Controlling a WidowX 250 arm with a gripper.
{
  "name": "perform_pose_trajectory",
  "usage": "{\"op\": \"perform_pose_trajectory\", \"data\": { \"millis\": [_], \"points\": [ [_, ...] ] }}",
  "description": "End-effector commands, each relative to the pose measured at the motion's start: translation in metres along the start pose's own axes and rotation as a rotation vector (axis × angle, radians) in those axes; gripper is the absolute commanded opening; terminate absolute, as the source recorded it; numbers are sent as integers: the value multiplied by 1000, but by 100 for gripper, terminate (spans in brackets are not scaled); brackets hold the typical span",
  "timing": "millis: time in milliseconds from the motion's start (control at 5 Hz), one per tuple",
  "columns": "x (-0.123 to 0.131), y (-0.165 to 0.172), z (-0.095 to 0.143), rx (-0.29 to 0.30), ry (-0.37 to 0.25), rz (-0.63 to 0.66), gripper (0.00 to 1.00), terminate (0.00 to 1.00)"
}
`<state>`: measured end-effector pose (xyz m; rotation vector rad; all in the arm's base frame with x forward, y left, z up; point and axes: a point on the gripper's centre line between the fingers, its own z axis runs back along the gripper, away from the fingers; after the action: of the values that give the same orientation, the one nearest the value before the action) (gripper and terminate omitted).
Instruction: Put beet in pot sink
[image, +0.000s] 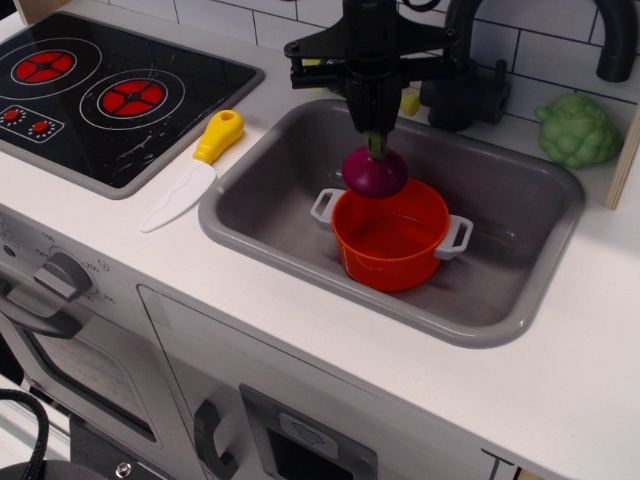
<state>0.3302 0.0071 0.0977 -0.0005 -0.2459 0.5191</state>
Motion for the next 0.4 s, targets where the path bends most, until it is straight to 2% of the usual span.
{"op": "perform_pose_trajectory", "data": {
  "millis": [0,200],
  "points": [
    [-8,-6,11,-40,2,-16,0,0],
    [-13,-7,5,-34,53,-20,0,0]
  ]
}}
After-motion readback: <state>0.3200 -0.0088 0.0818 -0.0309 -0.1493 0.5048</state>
